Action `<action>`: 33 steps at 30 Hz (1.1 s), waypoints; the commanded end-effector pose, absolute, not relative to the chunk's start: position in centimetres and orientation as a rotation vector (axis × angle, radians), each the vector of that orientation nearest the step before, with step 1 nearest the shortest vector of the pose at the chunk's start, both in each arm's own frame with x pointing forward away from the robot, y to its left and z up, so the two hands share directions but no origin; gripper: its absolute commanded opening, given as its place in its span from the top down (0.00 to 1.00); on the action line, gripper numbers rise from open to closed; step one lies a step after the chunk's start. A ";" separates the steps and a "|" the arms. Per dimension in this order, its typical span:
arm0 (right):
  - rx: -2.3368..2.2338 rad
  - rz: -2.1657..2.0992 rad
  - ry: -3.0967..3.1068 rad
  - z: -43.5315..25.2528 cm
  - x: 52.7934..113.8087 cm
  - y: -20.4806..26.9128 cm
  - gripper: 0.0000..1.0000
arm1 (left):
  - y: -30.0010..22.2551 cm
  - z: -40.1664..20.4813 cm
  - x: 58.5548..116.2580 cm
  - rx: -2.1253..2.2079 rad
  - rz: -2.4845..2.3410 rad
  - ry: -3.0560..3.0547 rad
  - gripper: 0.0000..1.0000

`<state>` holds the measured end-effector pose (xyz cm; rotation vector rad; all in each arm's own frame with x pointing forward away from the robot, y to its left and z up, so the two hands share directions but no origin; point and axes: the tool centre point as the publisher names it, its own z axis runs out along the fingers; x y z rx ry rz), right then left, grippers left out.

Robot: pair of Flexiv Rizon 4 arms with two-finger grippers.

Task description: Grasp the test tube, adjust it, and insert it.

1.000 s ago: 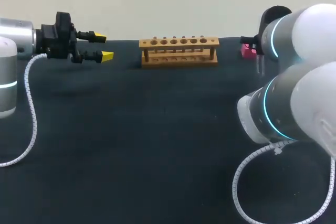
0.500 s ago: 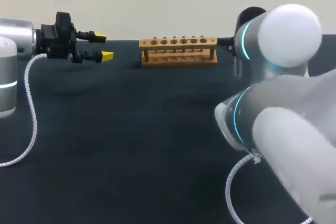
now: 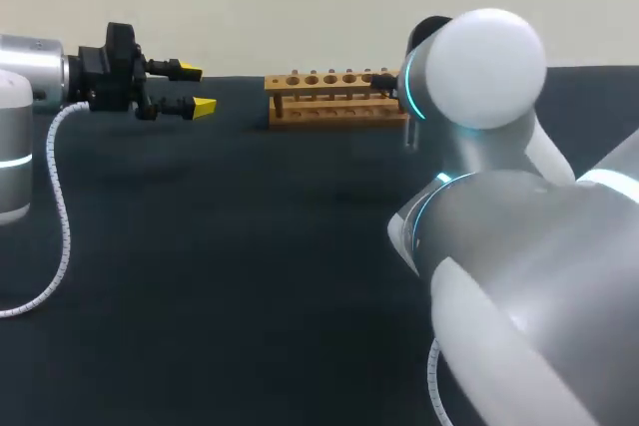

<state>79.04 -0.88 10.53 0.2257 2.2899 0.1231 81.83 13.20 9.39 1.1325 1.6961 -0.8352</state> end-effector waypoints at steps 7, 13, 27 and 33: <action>0.188 0.155 2.272 10.1 79.9 2.1 1.00 | 13.3 9.3 81.8 1.131 -0.834 1.690 0.00; 0.130 0.183 2.284 9.6 80.1 3.8 1.00 | 13.3 9.3 81.8 1.131 -0.834 1.690 0.00; 0.082 0.200 2.323 7.9 81.6 5.8 1.00 | 13.3 9.3 81.8 1.131 -0.834 1.690 0.00; 0.059 0.205 2.326 7.6 82.4 6.1 1.00 | 13.3 9.3 81.8 1.131 -0.834 1.690 0.00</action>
